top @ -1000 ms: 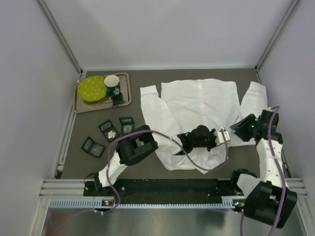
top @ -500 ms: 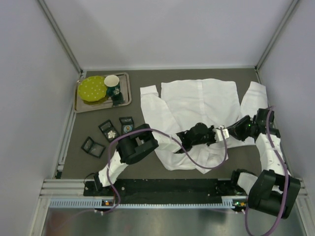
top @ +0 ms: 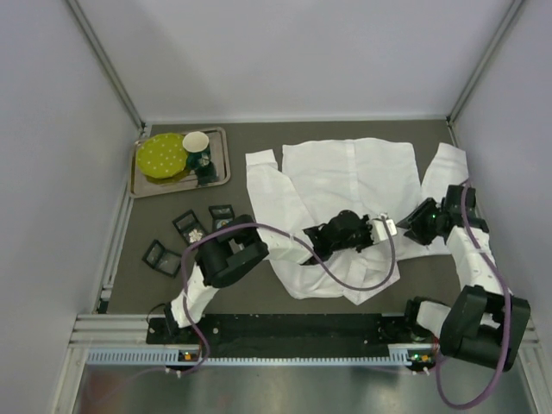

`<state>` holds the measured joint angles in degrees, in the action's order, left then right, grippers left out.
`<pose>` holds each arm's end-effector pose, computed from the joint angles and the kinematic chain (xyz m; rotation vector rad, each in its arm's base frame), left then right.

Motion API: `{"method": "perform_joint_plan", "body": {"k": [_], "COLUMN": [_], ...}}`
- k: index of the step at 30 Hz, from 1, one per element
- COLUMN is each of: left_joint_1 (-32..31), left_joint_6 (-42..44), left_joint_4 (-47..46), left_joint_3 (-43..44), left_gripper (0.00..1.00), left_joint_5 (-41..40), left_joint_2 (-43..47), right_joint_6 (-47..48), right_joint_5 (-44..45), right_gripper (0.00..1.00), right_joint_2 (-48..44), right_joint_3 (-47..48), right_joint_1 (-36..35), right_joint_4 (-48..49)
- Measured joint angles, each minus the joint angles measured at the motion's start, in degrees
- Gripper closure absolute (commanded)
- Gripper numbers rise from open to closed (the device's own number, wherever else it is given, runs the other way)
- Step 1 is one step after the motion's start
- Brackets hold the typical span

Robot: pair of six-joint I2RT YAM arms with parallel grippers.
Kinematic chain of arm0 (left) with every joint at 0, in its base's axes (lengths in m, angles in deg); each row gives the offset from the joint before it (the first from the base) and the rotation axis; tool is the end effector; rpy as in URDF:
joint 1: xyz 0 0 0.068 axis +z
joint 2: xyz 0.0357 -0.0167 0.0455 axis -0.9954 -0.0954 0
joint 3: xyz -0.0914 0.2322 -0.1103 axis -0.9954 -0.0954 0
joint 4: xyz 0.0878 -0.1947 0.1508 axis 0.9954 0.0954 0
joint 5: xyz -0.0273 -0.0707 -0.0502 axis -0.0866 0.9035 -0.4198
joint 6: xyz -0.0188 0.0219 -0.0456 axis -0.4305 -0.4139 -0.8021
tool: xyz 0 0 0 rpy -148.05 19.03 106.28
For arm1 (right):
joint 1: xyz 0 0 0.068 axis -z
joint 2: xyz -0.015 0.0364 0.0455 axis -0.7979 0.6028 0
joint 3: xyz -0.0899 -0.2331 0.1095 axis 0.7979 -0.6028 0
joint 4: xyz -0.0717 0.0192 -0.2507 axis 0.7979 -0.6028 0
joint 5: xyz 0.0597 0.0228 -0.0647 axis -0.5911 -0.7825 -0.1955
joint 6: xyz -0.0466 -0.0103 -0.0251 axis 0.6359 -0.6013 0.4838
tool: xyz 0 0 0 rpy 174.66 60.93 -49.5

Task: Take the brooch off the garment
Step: Remove the brooch from the clothes.

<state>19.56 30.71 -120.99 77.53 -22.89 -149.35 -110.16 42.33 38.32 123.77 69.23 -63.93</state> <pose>0.2011 -0.4377 0.1553 1.3168 1.3664 -0.6328 0.2004 -0.0470 0.2100 1.0294 2.3698 0.5354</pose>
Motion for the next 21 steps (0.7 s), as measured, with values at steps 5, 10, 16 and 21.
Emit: {"method": "perform_joint_plan", "body": {"k": [5,10,16,21], "left_joint_1": [1.16,1.73,3.91,6.38], "left_joint_6": [-5.4,-11.21,-20.13,-27.21], "left_joint_4": [2.84,7.02,13.68,15.98], "left_joint_3": [-0.76,-0.5,-2.45,-10.03], "left_gripper": [1.0,1.0,1.0,1.0], "left_joint_5": [-0.87,-4.98,-7.43,-7.45], "left_joint_2": [5.79,11.78,19.3,29.97], "right_joint_6": [3.89,5.6,7.61,8.0], "right_joint_5": [1.66,3.91,9.84,12.37], "right_gripper": [0.56,0.56,0.55,0.53], "right_joint_2": [4.66,10.97,21.53,30.4], "right_joint_3": [4.15,6.62,12.79,19.1], "right_joint_1": [-4.68,-8.96,-15.19,-18.14], "right_joint_4": [1.14,3.78,4.42,6.49]}}
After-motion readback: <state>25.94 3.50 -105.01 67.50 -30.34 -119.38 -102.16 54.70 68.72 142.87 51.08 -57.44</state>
